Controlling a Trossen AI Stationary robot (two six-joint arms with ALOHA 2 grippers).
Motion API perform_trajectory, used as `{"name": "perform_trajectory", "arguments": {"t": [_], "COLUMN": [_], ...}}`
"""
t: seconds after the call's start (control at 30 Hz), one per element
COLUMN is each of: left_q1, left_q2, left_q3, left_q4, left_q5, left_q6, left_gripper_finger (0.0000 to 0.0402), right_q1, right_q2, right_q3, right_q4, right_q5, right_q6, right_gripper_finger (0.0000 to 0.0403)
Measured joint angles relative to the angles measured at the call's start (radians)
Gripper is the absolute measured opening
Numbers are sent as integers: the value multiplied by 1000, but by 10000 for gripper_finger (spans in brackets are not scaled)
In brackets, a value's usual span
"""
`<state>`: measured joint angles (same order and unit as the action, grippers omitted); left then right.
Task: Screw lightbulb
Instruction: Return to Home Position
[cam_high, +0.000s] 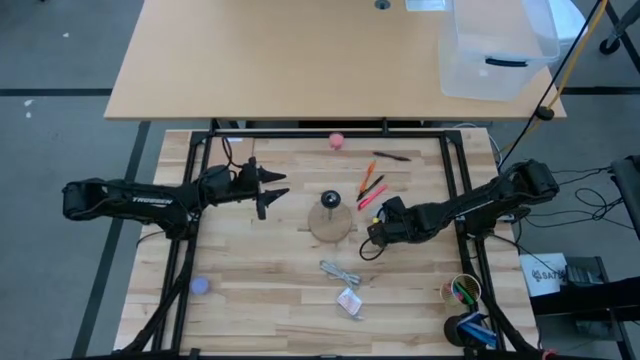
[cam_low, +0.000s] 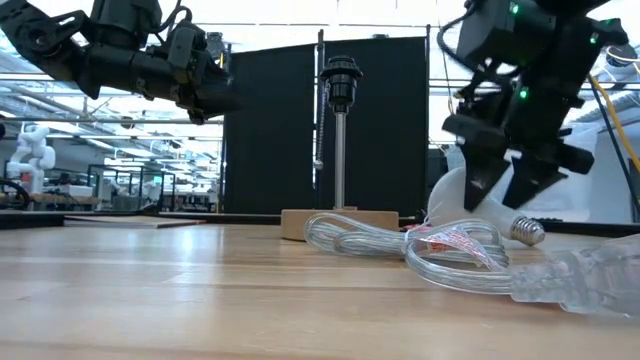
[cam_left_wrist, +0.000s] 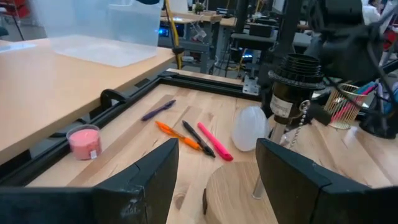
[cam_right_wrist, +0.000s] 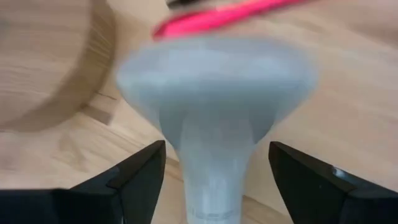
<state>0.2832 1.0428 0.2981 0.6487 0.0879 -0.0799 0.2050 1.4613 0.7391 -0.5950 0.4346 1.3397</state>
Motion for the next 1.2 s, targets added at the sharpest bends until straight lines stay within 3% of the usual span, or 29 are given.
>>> {"name": "perform_trajectory", "arguments": {"t": [0.27, 0.43, 0.6, 0.77, 0.9, 1.2], "left_q1": [0, 0, 0, 0, -11, -70], "left_q2": [0, -42, -177, -351, -480, -748], "left_q3": [0, 0, 0, 0, 0, -104], "left_q4": [0, -16, -144, -358, -518, -581], "left_q5": [10, 44, 63, 56, -14, -89], "left_q6": [2, 10, 21, 64, 99, 108], "left_gripper_finger": [220, 195, 110, 14, 3, 1], "right_q1": [0, 0, 15, 38, 60, 122], "right_q2": [-185, -351, -505, -647, -770, -1059], "right_q3": [0, 1, 1, -8, -52, -285], "right_q4": [1, 1, -4, -13, -3, 263], "right_q5": [25, 143, 261, 334, 334, 272], "right_q6": [-234, -490, -817, -1008, -1091, -1318], "right_gripper_finger": [279, 268, 205, 99, 15, 2]}}
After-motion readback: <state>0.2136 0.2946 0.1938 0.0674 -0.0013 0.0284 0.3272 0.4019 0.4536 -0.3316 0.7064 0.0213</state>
